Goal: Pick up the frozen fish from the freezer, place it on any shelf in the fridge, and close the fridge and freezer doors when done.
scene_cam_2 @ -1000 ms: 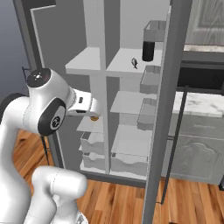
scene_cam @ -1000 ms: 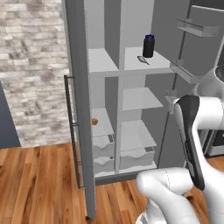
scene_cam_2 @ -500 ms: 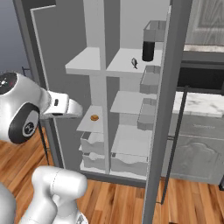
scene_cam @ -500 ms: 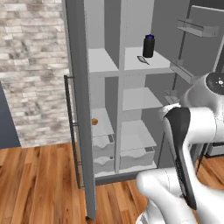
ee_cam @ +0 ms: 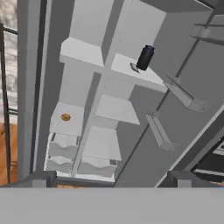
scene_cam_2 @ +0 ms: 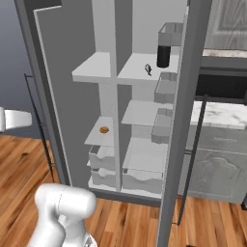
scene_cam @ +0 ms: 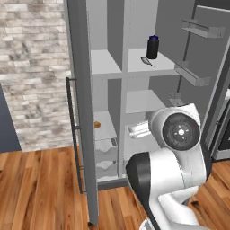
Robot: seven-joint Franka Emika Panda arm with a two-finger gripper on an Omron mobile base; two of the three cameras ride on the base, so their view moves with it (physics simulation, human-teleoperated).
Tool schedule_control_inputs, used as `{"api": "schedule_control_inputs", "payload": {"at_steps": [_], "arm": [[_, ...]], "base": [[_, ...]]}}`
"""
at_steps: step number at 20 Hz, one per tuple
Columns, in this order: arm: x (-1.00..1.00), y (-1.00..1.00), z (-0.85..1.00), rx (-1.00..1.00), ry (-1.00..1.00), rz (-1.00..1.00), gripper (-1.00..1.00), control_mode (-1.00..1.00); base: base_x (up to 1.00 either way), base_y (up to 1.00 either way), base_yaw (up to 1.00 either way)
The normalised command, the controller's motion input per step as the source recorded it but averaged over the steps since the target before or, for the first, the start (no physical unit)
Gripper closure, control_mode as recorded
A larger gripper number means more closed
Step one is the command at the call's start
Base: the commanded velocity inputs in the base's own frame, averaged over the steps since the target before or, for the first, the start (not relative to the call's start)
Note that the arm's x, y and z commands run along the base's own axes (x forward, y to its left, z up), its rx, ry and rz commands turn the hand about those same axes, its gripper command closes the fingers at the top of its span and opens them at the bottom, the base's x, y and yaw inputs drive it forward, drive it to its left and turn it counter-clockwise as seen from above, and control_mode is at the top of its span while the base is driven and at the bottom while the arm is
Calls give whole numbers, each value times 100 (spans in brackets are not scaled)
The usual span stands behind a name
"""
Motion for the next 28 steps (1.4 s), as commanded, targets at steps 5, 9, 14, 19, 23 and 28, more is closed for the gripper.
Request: {"api": "schedule_control_inputs", "payload": {"at_steps": [5,9,14,19,23,28], "arm": [[-4,100,0,-1,-41,0,-100,-100],[16,100,-10,3,-33,0,-100,-100],[51,100,-36,17,-27,-9,-100,-100],[74,78,-21,16,-15,-19,-100,-100],[70,41,0,0,0,-25,-100,-100],[62,16,-25,1,5,-19,-100,-100]], "base": [[0,0,0],[0,0,0],[0,0,0],[0,0,0],[0,0,0],[0,0,0]]}}
